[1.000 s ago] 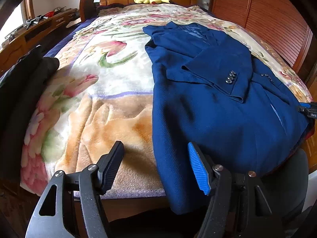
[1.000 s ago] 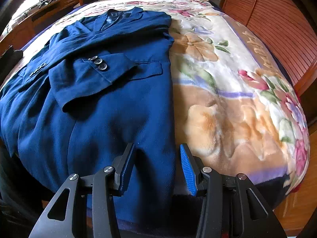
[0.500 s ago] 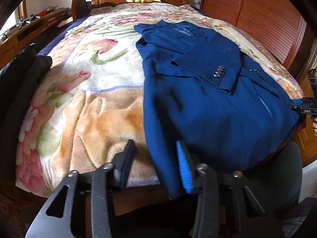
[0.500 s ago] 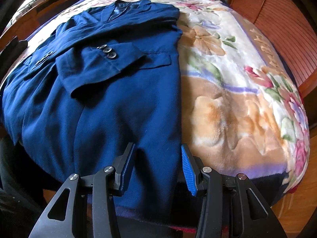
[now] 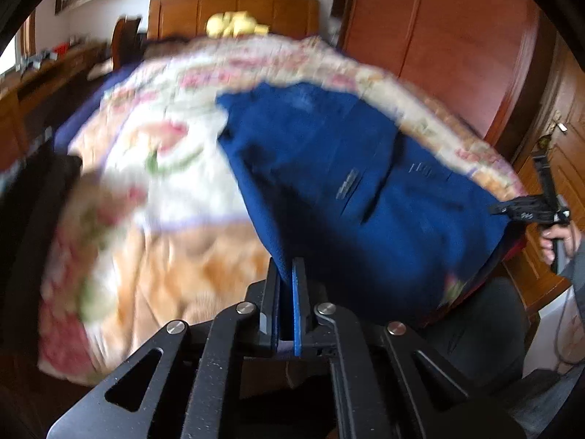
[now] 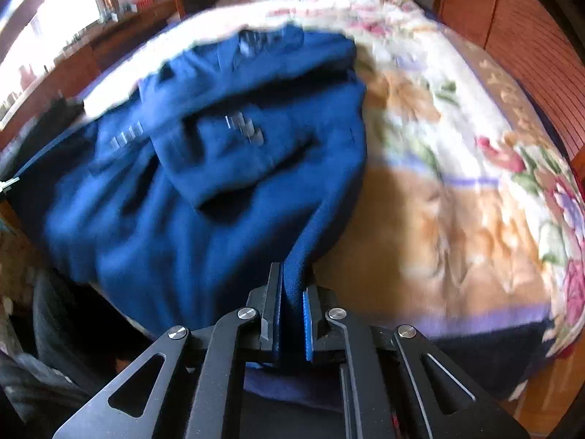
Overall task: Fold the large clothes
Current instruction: 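Lift the hem with both tools, fold it toward the collar, release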
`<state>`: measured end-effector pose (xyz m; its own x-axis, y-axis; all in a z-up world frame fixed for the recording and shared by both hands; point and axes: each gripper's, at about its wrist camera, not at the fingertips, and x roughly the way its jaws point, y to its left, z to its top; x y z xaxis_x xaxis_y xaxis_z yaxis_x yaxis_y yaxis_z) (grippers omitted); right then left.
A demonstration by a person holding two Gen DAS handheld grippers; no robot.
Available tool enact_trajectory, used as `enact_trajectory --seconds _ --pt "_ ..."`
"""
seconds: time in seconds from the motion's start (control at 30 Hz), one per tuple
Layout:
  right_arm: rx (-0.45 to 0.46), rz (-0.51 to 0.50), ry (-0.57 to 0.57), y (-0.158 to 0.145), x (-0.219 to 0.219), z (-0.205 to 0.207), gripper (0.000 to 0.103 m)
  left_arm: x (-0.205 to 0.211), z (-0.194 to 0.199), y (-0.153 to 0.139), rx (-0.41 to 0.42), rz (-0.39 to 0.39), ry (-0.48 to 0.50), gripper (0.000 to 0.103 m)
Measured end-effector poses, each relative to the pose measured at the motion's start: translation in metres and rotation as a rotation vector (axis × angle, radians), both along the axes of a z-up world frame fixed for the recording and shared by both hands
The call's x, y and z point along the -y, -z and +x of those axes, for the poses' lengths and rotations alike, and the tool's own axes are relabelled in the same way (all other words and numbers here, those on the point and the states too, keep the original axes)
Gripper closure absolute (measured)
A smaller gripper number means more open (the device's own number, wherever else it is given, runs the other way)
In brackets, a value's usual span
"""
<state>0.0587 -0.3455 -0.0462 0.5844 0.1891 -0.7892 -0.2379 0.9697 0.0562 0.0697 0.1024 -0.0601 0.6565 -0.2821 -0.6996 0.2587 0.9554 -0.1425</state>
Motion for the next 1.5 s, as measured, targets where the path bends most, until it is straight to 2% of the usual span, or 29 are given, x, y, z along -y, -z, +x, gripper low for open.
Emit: enact_trajectory --seconds 0.23,0.33,0.57,0.67,0.9,1.1,1.2,1.3,1.5 --pt "0.253 0.153 -0.005 -0.073 0.015 -0.019 0.095 0.021 0.002 -0.065 0.146 -0.007 0.057 0.098" --pt "0.308 0.182 0.003 -0.091 0.02 -0.031 0.095 0.023 0.002 -0.082 0.178 0.002 0.049 0.098" --pt "0.39 0.203 -0.021 -0.112 0.027 -0.071 0.095 0.021 -0.017 -0.12 0.266 -0.022 0.042 0.098" --pt "0.437 0.22 -0.029 -0.122 0.031 -0.092 0.095 0.025 -0.031 -0.136 0.306 -0.01 0.047 0.098" --pt "0.531 0.229 -0.051 -0.142 0.041 -0.166 0.095 0.025 -0.075 -0.173 0.405 -0.007 0.044 0.098" --pt "0.567 0.226 -0.064 -0.143 0.053 -0.203 0.095 0.017 -0.096 -0.178 0.44 -0.008 0.022 0.098" --pt "0.557 0.221 -0.065 -0.132 0.056 -0.199 0.095 0.013 -0.084 -0.169 0.422 -0.003 -0.001 0.098" --pt "0.524 0.221 -0.063 -0.123 0.058 -0.178 0.095 0.013 -0.062 -0.16 0.384 -0.011 -0.019 0.098" --pt "0.486 0.198 -0.08 -0.121 0.045 -0.105 0.095 0.019 0.01 -0.141 0.303 0.032 -0.023 0.098"
